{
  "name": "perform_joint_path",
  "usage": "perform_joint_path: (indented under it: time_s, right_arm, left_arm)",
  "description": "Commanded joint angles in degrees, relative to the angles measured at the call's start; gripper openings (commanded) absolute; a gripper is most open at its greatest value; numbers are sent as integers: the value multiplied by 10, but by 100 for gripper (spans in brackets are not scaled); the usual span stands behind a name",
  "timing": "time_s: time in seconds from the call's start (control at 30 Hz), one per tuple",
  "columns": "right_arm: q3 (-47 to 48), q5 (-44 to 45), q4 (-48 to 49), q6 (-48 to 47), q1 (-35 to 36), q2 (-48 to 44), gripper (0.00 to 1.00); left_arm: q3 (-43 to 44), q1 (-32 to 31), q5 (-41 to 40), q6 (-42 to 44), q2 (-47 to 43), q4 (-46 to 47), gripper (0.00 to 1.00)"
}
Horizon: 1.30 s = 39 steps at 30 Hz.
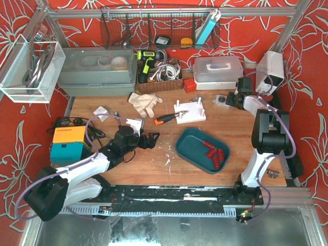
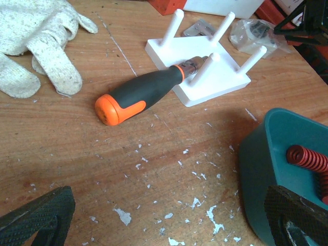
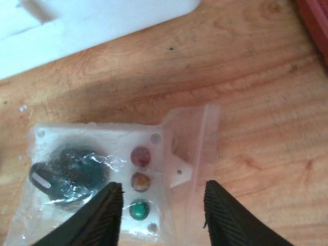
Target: Install the large spring
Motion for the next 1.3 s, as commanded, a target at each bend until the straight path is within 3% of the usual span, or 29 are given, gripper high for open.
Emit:
perform_joint_path:
  time_s: [0.0, 0.17, 0.37, 0.67, 0.87, 0.97, 1.13, 1.27]
  right_arm:
    - [-11, 25, -38, 28, -3, -50, 52]
    - [-54, 14, -59, 54, 15, -132, 64]
    - [-118, 11, -84, 49, 58, -245, 72]
    - [-223, -2, -90, 37, 165, -388, 85]
    - [-323, -3, -37, 46, 233, -467, 98]
    - [-351, 14, -18, 33, 251, -483, 99]
    - [-350, 44, -43, 10, 253, -513, 99]
    - [-395, 21, 13, 18, 255, -563, 99]
  left_arm:
    - [16, -6, -4, 2, -9, 9, 100]
    - [13, -8, -11, 3, -19, 9, 100]
    - [-1, -8, -15, 4, -35, 23, 100]
    - [-39, -8, -25, 9, -58, 84, 100]
    - [-30, -7, -77, 10, -44, 86, 100]
    - [-6, -6, -68, 12, -11, 92, 100]
    - [61, -6, -22, 122, 61, 116, 94]
    - [157, -5, -1, 226, 142, 51, 89]
